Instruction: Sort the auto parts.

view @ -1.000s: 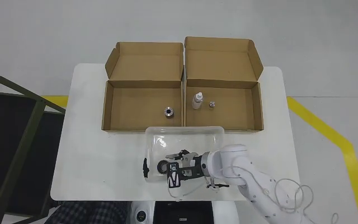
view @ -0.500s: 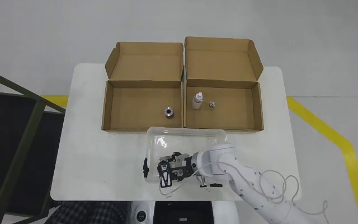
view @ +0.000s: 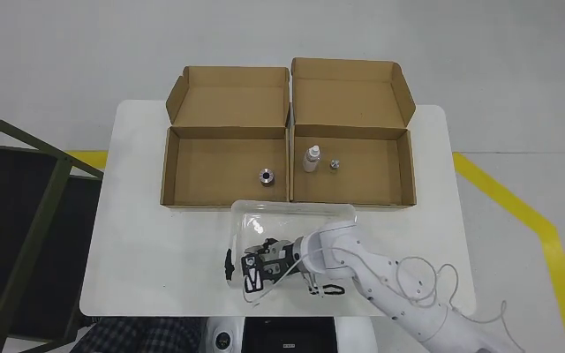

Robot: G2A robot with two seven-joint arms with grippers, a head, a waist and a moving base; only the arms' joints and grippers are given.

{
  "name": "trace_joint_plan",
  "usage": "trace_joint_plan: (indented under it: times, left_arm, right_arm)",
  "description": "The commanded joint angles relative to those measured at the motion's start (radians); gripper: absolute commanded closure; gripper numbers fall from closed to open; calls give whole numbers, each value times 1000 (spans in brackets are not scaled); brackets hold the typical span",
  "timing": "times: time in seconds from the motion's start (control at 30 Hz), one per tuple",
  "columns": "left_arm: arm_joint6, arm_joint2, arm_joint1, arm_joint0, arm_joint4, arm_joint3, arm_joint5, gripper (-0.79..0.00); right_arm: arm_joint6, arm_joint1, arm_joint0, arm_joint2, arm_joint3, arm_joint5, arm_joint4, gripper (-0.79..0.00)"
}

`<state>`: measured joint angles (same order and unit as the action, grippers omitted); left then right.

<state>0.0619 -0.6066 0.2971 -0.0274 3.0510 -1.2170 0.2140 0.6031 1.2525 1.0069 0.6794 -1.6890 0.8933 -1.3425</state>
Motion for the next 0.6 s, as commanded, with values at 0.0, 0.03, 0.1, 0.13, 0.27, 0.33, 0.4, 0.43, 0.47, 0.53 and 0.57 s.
trace_joint_plan:
  times: [0.0, 0.03, 0.1, 0.13, 0.27, 0.33, 0.4, 0.43, 0.47, 0.53, 0.57]
  left_arm:
    - [0, 0, 0, 0, 0, 0, 0, -785]
    - [0, 0, 0, 0, 0, 0, 0, -785]
    - [0, 0, 0, 0, 0, 0, 0, -785]
    - [0, 0, 0, 0, 0, 0, 0, -785]
    - [0, 0, 0, 0, 0, 0, 0, -785]
    - [0, 0, 0, 0, 0, 0, 0, -785]
    - [0, 0, 0, 0, 0, 0, 0, -785]
    - [0, 0, 0, 0, 0, 0, 0, -785]
    - [0, 0, 0, 0, 0, 0, 0, -785]
    - [0, 0, 0, 0, 0, 0, 0, -785]
    - [0, 0, 0, 0, 0, 0, 0, -785]
  right_arm:
    - [-11, 1, -5, -1, 5, 5, 6, 0]
    - [-16, 1, -7, 0, 9, 6, 8, 0]
    - [-32, 0, -9, 4, 17, 10, 19, 0]
    - [-38, -1, -11, 7, 20, 13, 22, 0]
    - [-59, -5, -15, 23, 25, 26, 40, 0]
    - [-66, -8, -14, 33, 19, 31, 47, 0]
    - [-72, -13, -11, 47, 8, 37, 54, 0]
    - [-74, -16, -8, 56, 1, 40, 58, 0]
    - [-78, -19, -3, 66, -7, 44, 62, 0]
    - [-85, -27, 9, 86, -28, 60, 78, 0]
    - [-84, -31, 15, 96, -41, 67, 81, 0]
